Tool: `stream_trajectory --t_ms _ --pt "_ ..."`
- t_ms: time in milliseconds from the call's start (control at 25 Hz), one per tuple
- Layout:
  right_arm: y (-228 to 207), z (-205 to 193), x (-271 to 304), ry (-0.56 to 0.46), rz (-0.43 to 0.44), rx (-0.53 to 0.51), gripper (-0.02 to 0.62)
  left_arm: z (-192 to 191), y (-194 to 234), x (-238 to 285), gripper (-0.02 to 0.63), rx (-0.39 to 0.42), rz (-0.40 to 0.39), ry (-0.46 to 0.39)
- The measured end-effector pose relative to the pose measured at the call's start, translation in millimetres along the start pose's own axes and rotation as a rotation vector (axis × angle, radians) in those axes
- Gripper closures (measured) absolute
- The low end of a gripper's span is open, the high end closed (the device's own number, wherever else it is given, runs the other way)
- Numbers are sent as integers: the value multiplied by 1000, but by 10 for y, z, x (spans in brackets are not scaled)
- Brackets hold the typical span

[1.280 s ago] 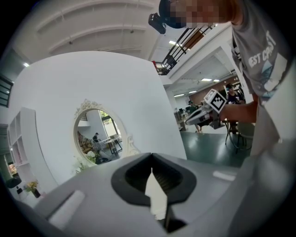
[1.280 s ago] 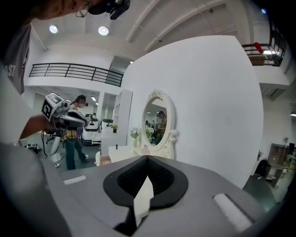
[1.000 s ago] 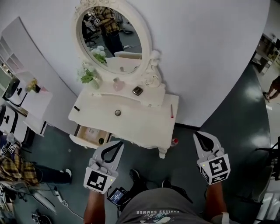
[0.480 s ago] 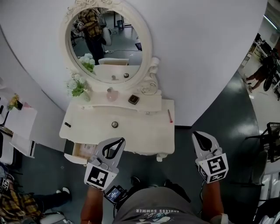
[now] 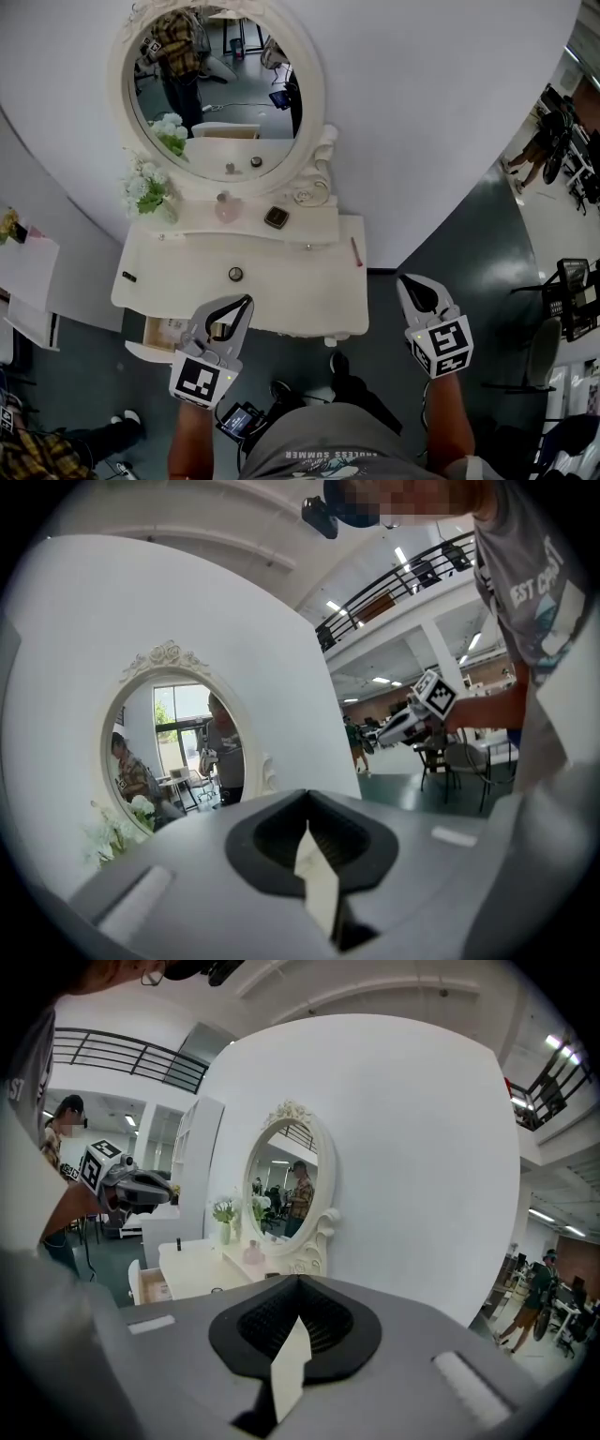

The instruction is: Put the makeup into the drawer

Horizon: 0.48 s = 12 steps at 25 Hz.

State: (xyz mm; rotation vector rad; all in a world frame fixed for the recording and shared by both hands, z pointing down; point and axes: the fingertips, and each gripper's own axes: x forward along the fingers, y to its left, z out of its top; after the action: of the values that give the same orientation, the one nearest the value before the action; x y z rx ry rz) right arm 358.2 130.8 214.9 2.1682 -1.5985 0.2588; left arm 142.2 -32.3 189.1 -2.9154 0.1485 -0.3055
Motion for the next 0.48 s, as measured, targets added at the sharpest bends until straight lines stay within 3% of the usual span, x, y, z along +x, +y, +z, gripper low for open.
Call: stream_trajectory --t_ms 480 --pt "-404 -450 985 49 145 -1 594 -339 110 631 604 -58 104 123"
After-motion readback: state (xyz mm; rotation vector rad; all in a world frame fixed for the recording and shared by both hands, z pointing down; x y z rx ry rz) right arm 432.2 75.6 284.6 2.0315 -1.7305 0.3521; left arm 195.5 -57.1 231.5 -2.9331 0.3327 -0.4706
